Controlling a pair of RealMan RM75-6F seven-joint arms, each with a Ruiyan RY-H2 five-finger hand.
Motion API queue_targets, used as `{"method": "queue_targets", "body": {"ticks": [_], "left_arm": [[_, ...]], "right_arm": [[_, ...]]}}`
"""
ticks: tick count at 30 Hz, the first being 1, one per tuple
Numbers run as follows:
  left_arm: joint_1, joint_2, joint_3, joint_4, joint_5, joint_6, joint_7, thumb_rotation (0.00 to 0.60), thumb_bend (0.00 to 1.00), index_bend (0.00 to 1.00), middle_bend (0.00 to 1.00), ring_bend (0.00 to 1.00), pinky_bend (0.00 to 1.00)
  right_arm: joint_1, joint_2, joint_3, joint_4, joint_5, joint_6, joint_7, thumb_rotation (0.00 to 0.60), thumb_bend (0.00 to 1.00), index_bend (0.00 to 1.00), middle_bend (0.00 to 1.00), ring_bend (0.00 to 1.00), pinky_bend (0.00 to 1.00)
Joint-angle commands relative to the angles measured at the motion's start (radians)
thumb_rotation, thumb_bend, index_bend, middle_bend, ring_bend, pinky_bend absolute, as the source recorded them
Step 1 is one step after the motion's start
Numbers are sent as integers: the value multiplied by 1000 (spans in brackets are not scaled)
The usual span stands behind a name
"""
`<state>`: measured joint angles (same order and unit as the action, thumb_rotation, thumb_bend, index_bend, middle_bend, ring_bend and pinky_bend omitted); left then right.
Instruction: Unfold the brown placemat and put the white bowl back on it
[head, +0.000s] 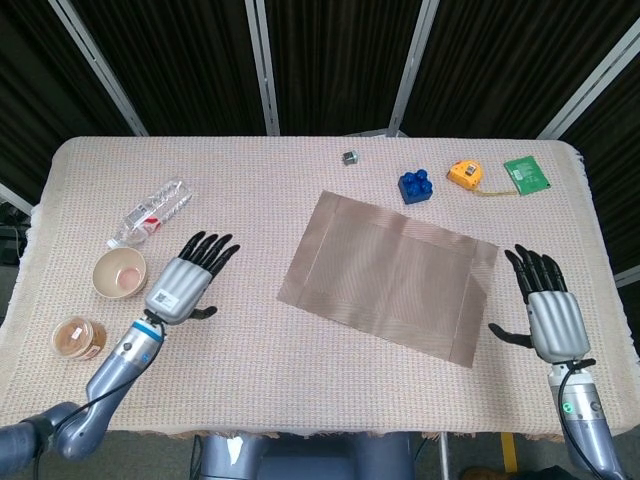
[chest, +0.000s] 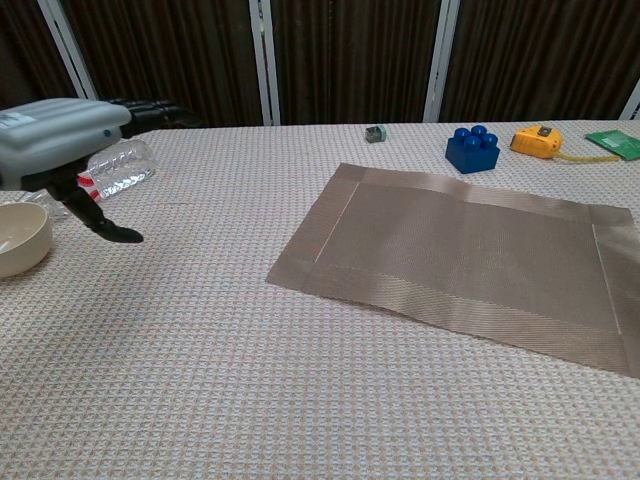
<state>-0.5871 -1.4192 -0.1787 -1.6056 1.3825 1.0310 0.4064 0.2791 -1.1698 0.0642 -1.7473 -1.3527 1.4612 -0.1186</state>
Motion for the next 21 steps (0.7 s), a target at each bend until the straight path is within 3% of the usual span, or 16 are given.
{"method": "queue_targets", "body": {"ticks": [1,11,21], "left_arm": [[-62,-75,-23,85,-28,-58,21,600,127,157,0,0,0],[-158,-285,-17,347,-44,-137,-46,600,133,226,0,0,0],[-197,-414,11,530,4,-126,-134,600,152,266,0,0,0]], "right_arm": [[-24,-2,-9,-42,20,11,-45,600,0,0,0,0,0],[-45,-10,-14,-55,-4,22,-78,600,0,0,0,0,0],[-48,-9,8,-42,10,1,-61,600,0,0,0,0,0]]}}
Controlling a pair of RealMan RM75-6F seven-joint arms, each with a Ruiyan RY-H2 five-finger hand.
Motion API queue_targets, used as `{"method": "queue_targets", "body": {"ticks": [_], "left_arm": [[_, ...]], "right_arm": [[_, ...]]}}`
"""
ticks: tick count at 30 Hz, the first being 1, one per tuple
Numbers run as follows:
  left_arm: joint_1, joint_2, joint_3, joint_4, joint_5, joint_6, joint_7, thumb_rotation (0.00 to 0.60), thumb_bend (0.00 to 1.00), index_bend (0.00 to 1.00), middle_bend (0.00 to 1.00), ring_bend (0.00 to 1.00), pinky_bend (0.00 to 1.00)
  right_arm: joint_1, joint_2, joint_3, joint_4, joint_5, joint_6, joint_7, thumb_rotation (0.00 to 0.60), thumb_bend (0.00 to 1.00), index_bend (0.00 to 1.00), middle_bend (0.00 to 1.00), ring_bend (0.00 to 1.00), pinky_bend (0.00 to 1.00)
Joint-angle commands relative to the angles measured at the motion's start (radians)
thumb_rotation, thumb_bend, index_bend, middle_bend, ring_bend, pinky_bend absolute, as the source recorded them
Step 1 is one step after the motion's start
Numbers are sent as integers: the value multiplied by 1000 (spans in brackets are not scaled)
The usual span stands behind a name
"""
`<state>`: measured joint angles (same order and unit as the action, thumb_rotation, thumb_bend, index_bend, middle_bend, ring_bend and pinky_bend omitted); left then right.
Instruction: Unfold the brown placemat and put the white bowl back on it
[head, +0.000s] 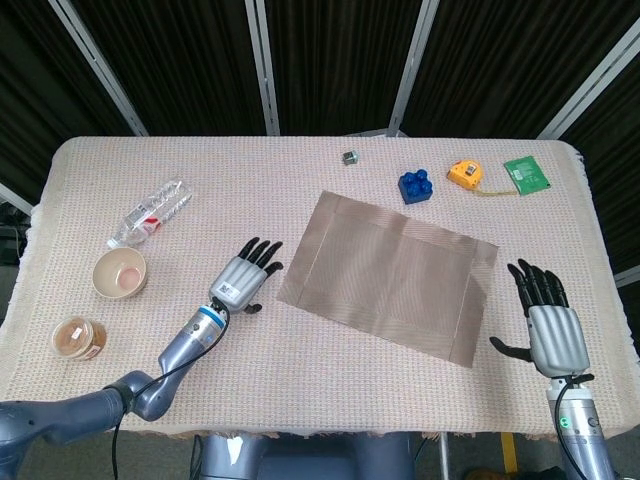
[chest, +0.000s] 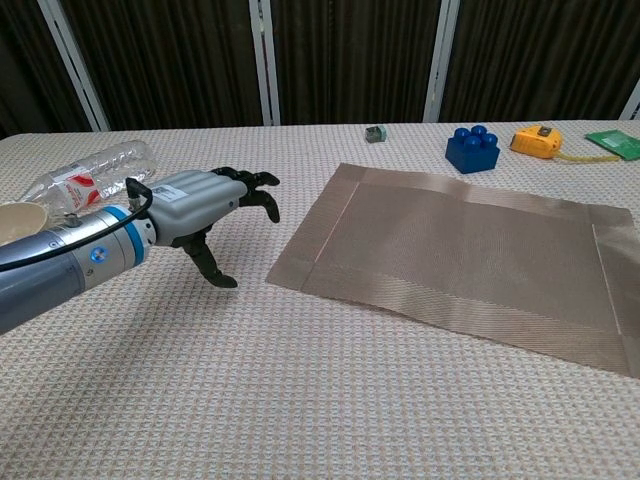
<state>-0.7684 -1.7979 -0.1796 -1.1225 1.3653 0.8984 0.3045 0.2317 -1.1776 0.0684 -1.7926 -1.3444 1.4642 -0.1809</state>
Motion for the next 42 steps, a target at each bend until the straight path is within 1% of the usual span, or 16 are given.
{"method": "queue_targets", "body": {"ticks": [1,9,15,31,37,42], "left_arm": [[-18,-39,14,54,23,6,-35,600,154,272,0,0,0],[-52,-103,18,160,52,10,-97,600,209,322,0,0,0],[-70,-126,21,199,61,13,-115,600,216,331,0,0,0],[-74,-146,29,234,44,2,-98,600,234,327,0,0,0],[-84,-162,23,248,27,-18,-95,600,265,328,0,0,0],[-92,-174,18,253,21,-26,-98,600,324,340,0,0,0]], "right_arm": [[-1,-1,4,4,3,-2,2,600,0,0,0,0,0],[-7,-5,19,16,4,-3,5,600,0,0,0,0,0],[-13,-6,26,18,0,-2,4,600,0,0,0,0,0],[-27,-5,45,11,-7,10,27,600,0,0,0,0,0],[-30,-5,51,13,-11,8,31,600,0,0,0,0,0],[-33,-2,55,11,-11,8,37,600,0,0,0,0,0]]}}
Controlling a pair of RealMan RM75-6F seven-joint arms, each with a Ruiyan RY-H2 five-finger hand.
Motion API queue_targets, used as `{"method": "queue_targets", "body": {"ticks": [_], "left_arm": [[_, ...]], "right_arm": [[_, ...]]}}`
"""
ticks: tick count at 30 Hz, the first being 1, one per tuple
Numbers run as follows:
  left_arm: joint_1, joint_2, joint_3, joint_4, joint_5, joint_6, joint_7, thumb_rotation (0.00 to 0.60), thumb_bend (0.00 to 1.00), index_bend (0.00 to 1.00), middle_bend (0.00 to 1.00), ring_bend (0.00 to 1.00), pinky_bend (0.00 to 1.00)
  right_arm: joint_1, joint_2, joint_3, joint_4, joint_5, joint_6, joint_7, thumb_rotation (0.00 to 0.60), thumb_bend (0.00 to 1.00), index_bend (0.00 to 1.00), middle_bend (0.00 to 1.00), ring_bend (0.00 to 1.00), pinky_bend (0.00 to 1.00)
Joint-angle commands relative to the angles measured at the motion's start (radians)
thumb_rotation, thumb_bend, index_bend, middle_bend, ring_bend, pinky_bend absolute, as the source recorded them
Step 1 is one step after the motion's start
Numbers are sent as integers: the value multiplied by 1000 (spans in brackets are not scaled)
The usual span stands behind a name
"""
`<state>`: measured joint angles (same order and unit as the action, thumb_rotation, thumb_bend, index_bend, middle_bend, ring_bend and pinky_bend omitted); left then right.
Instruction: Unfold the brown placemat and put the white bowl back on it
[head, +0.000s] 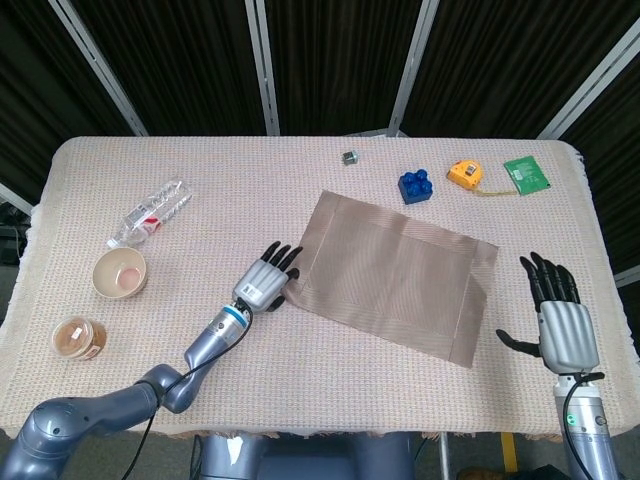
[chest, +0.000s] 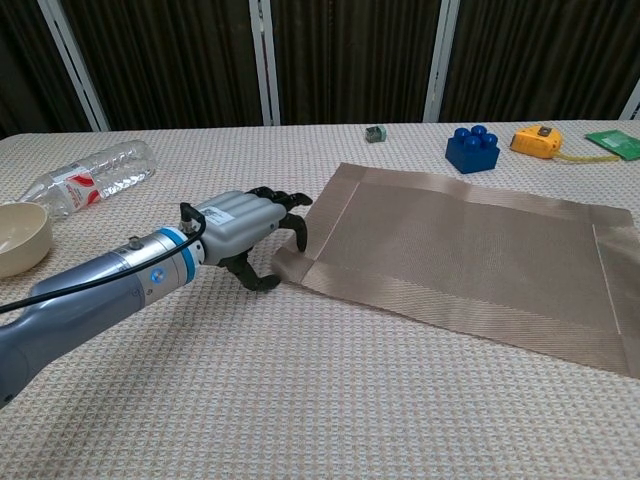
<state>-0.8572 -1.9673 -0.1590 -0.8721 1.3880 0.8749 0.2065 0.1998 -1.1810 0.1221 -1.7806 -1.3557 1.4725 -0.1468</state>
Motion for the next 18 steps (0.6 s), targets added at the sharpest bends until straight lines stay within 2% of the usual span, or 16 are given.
{"method": "queue_targets", "body": {"ticks": [1,11,18], "left_arm": [[-5,-6,-4,4,-3,-3,0,600,340,343,0,0,0],[-26,-25,-26,15,-17,-6,4,600,430,399,0,0,0],[-42,-43,-48,22,-39,-15,12,600,452,525,0,0,0]], "right_arm": [[-1,2,2,-1,0,0,4,600,0,0,0,0,0],[-5,7,6,-4,-4,-2,12,600,0,0,0,0,0],[-9,10,10,-6,-8,-1,18,600,0,0,0,0,0]]}}
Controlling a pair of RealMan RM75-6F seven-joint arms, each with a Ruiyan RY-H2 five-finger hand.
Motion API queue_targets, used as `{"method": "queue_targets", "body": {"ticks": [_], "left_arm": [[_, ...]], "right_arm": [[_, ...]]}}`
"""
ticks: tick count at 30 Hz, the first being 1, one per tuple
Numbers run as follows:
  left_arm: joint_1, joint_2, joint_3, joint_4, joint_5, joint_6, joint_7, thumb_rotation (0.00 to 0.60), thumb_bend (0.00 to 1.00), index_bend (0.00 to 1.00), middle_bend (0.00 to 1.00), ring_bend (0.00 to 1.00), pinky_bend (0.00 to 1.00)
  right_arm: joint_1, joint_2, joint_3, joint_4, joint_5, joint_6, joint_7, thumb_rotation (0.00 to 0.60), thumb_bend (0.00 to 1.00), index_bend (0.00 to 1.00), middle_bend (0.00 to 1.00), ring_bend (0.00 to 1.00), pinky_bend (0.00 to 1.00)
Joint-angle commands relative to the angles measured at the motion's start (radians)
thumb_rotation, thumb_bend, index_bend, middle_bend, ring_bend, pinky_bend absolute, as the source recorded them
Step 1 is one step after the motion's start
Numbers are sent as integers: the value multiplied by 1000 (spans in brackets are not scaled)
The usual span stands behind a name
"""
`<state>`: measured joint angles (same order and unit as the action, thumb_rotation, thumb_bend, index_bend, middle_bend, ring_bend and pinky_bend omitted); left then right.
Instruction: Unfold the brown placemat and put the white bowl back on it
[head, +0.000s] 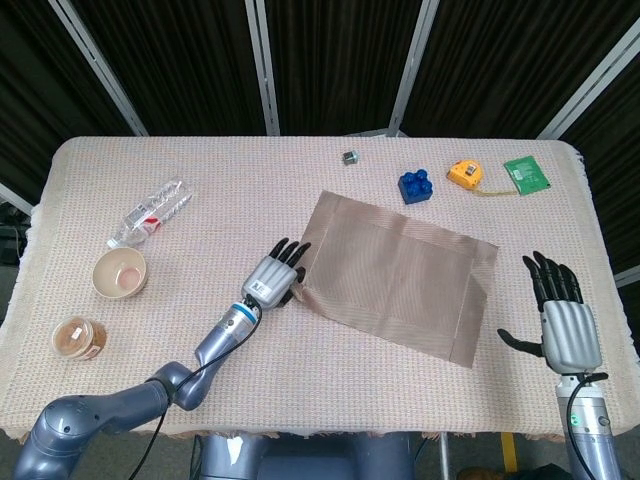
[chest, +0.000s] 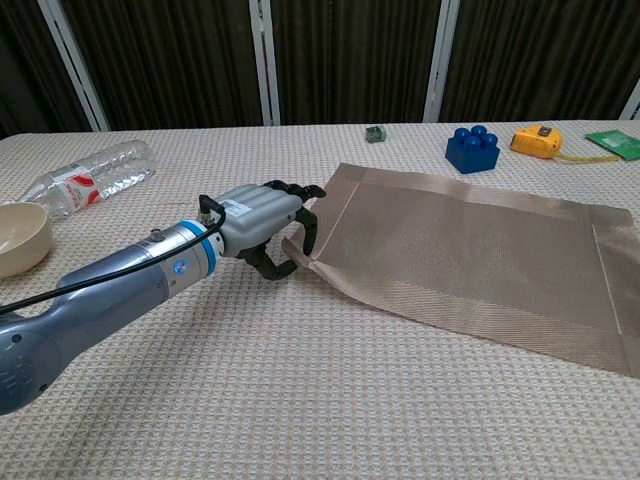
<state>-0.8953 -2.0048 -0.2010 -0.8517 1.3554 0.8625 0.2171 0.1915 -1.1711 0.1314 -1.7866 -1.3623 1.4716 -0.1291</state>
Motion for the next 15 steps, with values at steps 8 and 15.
{"method": "queue_targets", "body": {"ticks": [8,15], "left_arm": [[-12,-17,-17,-1,-20,11,19,600,478,672,0,0,0],[25,3,-3,-50,-25,63,70,600,540,709,0,0,0]], "right_arm": [[-4,4,5,-1,-4,-2,7,600,0,0,0,0,0],[-9,8,7,-5,-9,1,11,600,0,0,0,0,0]]}}
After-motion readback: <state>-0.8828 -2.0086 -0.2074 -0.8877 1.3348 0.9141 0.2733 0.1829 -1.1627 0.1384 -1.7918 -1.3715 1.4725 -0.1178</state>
